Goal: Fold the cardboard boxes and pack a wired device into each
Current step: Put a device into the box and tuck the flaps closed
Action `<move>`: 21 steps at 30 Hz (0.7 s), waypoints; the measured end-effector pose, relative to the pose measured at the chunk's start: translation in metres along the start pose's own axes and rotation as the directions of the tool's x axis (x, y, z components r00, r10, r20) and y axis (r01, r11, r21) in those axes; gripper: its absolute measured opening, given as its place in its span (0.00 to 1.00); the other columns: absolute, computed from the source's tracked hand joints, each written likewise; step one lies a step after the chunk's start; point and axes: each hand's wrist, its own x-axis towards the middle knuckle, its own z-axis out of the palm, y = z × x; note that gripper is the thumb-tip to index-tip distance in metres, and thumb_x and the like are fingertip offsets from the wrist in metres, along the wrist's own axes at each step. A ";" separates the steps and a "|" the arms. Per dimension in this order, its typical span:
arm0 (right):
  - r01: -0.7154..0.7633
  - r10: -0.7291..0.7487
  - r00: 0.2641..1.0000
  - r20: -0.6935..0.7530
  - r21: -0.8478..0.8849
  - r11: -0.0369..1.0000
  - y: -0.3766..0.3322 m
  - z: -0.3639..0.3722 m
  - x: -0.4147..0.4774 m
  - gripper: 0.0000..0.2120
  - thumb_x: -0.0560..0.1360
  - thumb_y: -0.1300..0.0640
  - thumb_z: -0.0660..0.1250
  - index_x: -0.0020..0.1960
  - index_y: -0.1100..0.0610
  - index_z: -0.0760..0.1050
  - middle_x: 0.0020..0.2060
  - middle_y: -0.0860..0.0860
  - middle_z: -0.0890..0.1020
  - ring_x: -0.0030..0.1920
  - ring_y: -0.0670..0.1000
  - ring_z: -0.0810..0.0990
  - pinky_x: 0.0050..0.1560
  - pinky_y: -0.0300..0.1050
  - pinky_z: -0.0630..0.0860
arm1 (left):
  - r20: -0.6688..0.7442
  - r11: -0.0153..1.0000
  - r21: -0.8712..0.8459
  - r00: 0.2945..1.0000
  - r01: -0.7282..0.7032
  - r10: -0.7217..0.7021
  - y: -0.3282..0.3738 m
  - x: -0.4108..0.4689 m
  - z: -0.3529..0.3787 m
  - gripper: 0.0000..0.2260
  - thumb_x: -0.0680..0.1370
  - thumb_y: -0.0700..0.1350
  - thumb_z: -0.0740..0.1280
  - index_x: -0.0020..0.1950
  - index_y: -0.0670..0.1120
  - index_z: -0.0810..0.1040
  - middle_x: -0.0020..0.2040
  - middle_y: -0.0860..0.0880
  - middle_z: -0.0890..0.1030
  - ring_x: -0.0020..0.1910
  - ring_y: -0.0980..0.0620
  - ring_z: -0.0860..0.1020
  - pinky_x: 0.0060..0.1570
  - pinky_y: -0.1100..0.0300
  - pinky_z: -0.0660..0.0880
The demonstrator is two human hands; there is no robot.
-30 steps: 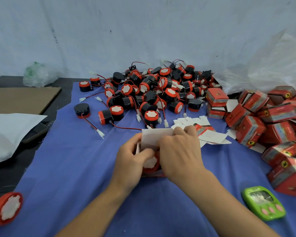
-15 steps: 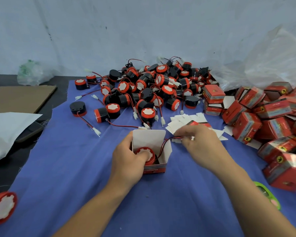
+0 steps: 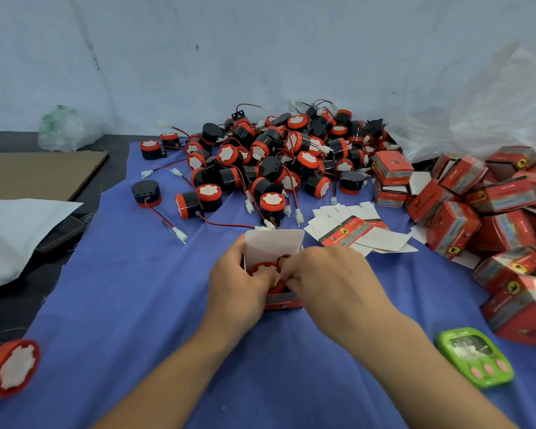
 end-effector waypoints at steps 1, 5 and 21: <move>0.010 -0.008 1.000 0.028 -0.073 0.997 -0.004 0.002 0.001 0.10 0.78 0.59 0.64 0.53 0.46 0.79 0.42 0.49 0.81 0.40 0.54 0.75 0.31 0.45 0.62 | -0.001 1.000 -0.004 1.000 -0.003 0.003 0.000 0.000 0.000 0.22 0.72 0.36 0.74 0.53 0.64 0.79 0.45 0.65 0.85 0.44 0.63 0.82 0.37 0.72 0.74; 0.030 -0.011 0.995 0.103 -0.180 0.983 -0.012 0.001 0.004 0.12 0.76 0.61 0.64 0.54 0.46 0.76 0.47 0.48 0.82 0.44 0.55 0.79 0.30 0.44 0.52 | -0.006 1.000 -0.006 1.000 -0.012 0.012 0.001 0.001 -0.001 0.23 0.73 0.36 0.72 0.51 0.66 0.78 0.46 0.67 0.84 0.45 0.65 0.82 0.39 0.71 0.75; 0.213 -0.086 0.884 0.459 -0.231 0.950 -0.004 -0.020 0.026 0.11 0.78 0.63 0.61 0.38 0.54 0.69 0.33 0.50 0.70 0.37 0.54 0.72 0.32 0.45 0.66 | -0.008 1.000 0.021 1.000 0.011 -0.011 0.003 -0.002 0.000 0.20 0.71 0.39 0.73 0.49 0.66 0.77 0.45 0.68 0.82 0.45 0.64 0.80 0.36 0.73 0.73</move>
